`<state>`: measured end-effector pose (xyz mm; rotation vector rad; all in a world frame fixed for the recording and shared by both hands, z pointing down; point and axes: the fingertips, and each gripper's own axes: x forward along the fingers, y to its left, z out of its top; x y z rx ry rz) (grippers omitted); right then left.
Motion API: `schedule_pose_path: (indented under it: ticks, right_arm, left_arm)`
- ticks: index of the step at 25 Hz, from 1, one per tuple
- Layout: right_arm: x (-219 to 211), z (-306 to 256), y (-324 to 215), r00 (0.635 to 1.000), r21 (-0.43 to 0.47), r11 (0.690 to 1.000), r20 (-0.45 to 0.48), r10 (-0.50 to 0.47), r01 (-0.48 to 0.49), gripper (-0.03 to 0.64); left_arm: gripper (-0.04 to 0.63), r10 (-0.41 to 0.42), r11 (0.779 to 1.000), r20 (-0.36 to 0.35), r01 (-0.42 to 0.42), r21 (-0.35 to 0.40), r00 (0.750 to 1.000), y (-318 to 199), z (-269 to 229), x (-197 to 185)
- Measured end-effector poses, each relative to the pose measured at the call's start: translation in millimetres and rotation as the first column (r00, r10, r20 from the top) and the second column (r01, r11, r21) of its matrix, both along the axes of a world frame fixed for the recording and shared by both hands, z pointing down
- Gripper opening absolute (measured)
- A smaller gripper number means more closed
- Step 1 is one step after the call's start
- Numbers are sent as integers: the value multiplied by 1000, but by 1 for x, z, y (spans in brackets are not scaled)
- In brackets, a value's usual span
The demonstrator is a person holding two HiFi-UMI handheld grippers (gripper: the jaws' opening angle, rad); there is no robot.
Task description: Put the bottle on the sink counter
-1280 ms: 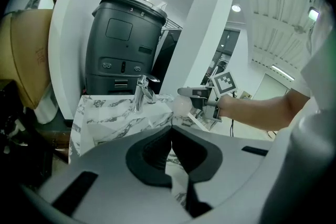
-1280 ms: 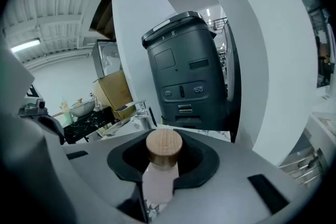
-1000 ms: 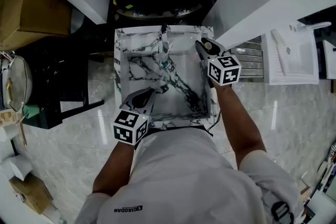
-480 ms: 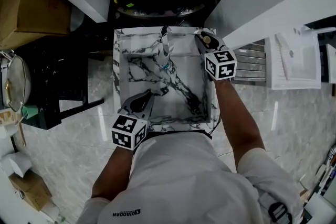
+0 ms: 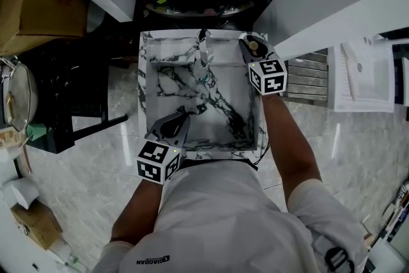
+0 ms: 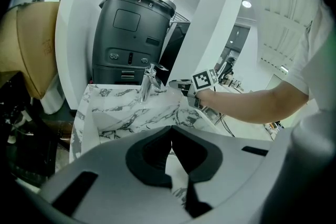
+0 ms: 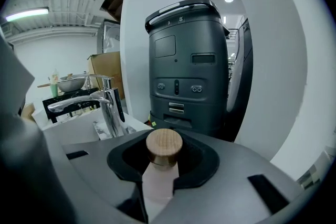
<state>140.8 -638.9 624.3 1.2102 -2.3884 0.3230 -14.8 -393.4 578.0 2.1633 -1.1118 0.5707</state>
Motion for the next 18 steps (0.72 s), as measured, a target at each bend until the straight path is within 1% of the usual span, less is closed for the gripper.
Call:
schedule_pose_path:
  ticks: [4, 10, 18]
  right_arm:
    - [-1, 5, -3, 1000, 9, 1000, -11, -4, 4, 127]
    - [1, 10, -7, 1000, 7, 1000, -4, 8, -8, 127]
    - [-1, 14, -6, 999, 28, 1000, -43, -2, 3, 129]
  left_arm:
    - [15, 0, 1000, -7, 0, -9, 1000, -2, 5, 3]
    - [15, 10, 1000, -7, -10, -12, 1000, -3, 8, 6]
    - [15, 8, 1000, -8, -8, -16, 1000, -5, 9, 6]
